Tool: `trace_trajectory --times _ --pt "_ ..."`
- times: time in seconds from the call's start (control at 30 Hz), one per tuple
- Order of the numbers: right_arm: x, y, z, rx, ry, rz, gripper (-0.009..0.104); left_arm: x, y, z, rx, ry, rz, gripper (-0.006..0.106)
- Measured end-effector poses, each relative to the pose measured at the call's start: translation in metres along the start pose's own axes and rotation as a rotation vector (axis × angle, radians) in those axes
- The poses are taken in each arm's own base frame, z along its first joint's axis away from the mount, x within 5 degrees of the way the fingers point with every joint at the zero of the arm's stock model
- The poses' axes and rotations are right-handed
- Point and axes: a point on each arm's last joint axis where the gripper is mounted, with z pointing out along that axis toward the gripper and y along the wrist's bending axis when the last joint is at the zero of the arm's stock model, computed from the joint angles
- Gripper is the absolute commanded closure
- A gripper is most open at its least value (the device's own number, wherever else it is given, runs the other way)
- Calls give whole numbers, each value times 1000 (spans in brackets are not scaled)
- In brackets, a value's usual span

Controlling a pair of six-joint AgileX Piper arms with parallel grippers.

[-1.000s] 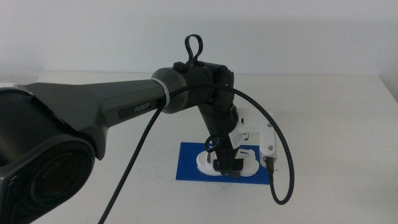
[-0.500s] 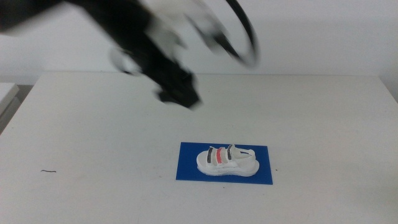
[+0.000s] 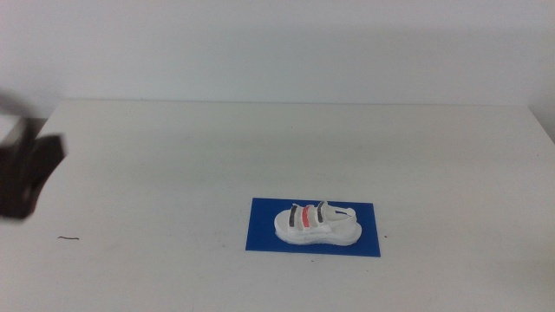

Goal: Use one arm to grab the shoe from the table and place it on the mat.

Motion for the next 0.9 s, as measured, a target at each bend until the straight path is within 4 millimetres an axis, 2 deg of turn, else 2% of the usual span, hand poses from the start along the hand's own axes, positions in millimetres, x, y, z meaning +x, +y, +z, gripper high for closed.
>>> trace_trajectory --times 0.13,0.23,0.37,0.63,0.9 --pt "0 0 0 0 0 0 16 39 -2 -20 -76 -144 -83 7" --pt "0 0 0 0 0 0 16 61 -6 -29 -80 -205 -114 7" --pt "0 0 0 0 0 0 16 84 -6 -28 -74 -203 -156 7" --pt "0 0 0 0 0 0 16 93 -5 -24 -84 -126 -175 7" --pt "0 0 0 0 0 0 16 103 -1 -34 -136 -120 -175 7"
